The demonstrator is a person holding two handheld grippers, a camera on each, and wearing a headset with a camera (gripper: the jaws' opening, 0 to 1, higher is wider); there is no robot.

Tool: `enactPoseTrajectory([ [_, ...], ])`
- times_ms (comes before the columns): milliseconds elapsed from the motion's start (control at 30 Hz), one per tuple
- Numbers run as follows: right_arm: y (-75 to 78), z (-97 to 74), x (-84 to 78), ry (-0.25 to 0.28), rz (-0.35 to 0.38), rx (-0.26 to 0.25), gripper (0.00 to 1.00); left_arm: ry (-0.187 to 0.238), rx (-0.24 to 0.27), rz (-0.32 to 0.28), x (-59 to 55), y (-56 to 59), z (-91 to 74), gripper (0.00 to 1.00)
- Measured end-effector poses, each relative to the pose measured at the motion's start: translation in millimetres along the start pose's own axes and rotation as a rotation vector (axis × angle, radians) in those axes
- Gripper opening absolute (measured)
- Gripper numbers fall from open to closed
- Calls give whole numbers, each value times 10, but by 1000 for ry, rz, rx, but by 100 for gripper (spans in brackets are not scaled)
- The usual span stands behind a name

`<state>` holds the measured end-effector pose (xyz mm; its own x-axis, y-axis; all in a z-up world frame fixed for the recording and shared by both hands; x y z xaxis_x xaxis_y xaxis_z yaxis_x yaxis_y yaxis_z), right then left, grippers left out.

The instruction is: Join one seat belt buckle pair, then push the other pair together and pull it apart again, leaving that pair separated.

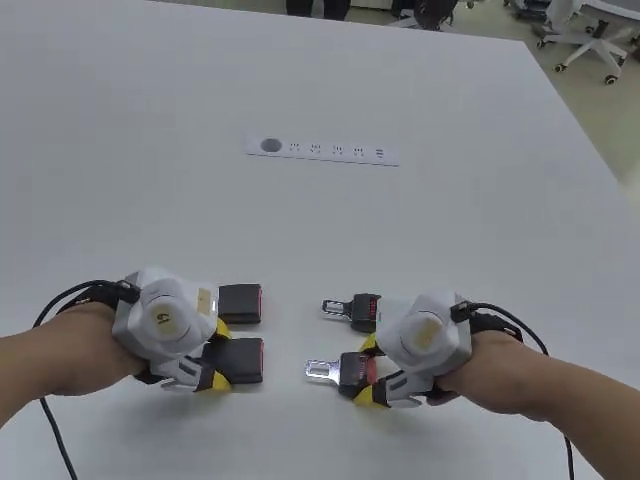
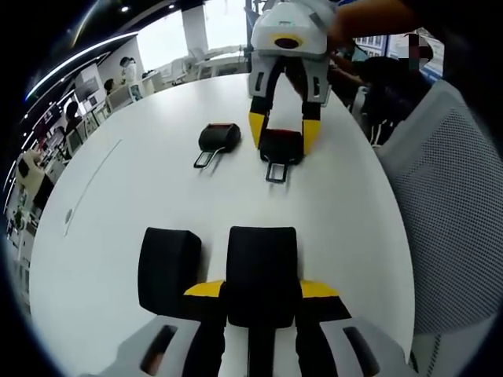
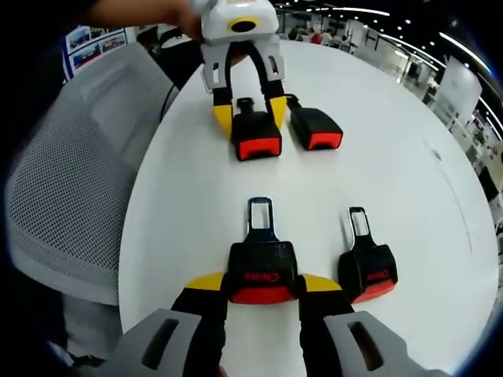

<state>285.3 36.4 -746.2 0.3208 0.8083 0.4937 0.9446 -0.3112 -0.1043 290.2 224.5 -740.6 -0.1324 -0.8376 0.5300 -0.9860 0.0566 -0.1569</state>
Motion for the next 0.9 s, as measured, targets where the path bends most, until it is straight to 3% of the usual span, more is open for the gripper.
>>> enactPoseTrajectory([
  [900, 20, 8, 55, -23, 34, -23, 33, -4, -9, 11, 5, -11, 13, 34],
])
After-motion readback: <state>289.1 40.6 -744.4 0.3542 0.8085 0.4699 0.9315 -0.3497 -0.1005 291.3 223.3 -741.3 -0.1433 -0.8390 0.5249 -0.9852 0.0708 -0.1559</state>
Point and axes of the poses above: the centre of the closed fingertips' face, and the gripper's own axes: z roughly forward along the fingers, y roughly to its right, x roughly out of its top, the point moved 4 cm from there along -z, roughly backward along the fingers, and after that the axes turned 13 degrees about z, right-handed, at the moved point
